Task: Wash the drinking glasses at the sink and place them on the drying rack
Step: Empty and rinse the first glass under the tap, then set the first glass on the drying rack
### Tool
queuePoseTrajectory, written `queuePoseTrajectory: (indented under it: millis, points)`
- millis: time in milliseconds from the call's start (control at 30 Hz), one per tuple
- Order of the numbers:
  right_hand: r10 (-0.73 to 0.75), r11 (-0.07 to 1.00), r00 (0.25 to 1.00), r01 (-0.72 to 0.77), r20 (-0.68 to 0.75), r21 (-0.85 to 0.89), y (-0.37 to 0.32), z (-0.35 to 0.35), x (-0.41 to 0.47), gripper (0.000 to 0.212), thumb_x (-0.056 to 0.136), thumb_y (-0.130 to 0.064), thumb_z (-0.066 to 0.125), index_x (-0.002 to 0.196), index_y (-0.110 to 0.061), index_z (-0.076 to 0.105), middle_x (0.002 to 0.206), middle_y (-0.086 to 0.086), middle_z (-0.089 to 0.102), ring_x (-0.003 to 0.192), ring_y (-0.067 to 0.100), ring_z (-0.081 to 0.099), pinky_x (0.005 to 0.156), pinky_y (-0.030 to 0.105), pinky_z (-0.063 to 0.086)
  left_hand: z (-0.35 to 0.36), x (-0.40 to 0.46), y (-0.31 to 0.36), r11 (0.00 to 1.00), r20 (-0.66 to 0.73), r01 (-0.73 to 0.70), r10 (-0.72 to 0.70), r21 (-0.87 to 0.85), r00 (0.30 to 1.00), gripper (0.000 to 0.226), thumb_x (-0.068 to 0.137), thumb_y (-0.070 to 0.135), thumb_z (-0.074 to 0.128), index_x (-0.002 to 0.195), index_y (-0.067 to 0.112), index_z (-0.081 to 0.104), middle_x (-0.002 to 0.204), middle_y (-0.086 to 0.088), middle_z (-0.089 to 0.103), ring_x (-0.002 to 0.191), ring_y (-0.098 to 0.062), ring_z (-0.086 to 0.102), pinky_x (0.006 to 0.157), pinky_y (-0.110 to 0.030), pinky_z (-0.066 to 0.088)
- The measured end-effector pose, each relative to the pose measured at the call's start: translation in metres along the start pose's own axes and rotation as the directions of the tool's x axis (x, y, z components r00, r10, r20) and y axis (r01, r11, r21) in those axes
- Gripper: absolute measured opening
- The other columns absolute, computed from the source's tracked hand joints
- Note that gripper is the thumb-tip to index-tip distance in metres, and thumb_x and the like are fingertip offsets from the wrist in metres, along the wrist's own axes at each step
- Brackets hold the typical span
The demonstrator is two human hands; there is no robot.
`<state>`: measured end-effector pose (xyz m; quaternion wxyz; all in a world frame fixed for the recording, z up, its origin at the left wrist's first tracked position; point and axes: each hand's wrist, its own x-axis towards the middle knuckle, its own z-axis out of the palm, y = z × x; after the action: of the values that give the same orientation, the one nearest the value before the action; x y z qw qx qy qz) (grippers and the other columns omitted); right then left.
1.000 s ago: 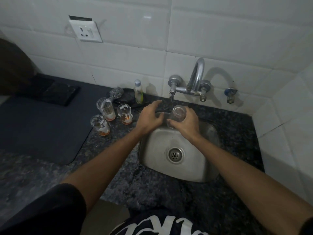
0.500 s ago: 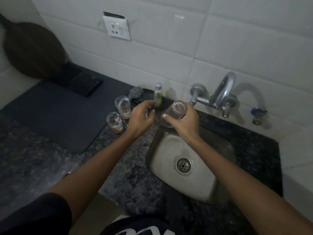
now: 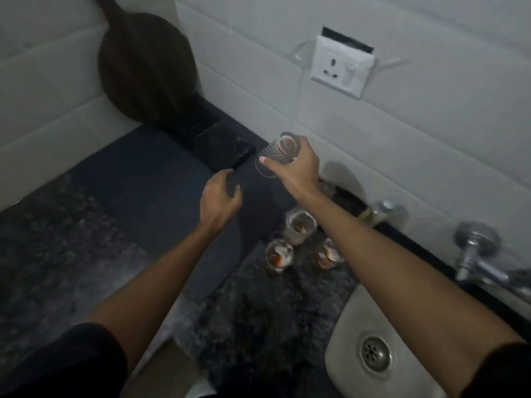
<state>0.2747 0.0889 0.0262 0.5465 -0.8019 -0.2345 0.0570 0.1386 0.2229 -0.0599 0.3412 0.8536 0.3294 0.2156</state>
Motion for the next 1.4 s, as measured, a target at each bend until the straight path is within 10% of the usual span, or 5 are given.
queuePoseTrajectory:
  millis: [267, 533, 1400]
  points:
    - [0.005, 0.999, 0.993, -0.001, 0.115, -0.036, 0.032, 0.132, 0.113, 0.059, 0.063, -0.03, 0.1, 0.106, -0.022, 0.06, 0.1, -0.006, 0.068, 0.088, 0.008, 0.065, 0.076, 0.008, 0.047, 0.004, 0.093, -0.089, 0.987, -0.003, 0.151, -0.151, 0.051, 0.989, 0.037, 0.094, 0.022, 0.061, 0.13, 0.012, 0.062, 0.127, -0.009, 0.065, 0.118, -0.028, 0.061, 0.091, -0.039, 0.053]
    - [-0.003, 0.993, 0.979, 0.026, 0.202, -0.114, 0.068, 0.196, 0.169, 0.063, 0.064, -0.025, 0.099, 0.115, -0.01, 0.065, 0.099, -0.011, 0.063, 0.086, -0.013, 0.057, 0.075, 0.001, 0.042, 0.019, 0.127, -0.157, 0.931, 0.058, 0.034, -0.059, 0.365, 0.997, 0.065, 0.102, 0.041, 0.045, 0.151, -0.001, 0.041, 0.161, -0.026, 0.034, 0.153, -0.039, 0.025, 0.127, -0.05, 0.018]
    - [0.057, 0.952, 0.974, 0.013, 0.219, -0.306, 0.074, 0.147, 0.153, 0.075, 0.073, -0.028, 0.091, 0.137, -0.01, 0.056, 0.115, 0.0, 0.057, 0.111, 0.018, 0.059, 0.099, 0.028, 0.05, 0.024, 0.124, -0.158, 0.907, 0.112, -0.006, -0.046, 0.42, 0.993, 0.071, 0.105, 0.044, 0.035, 0.157, -0.005, 0.03, 0.165, -0.028, 0.025, 0.156, -0.039, 0.016, 0.13, -0.046, 0.007]
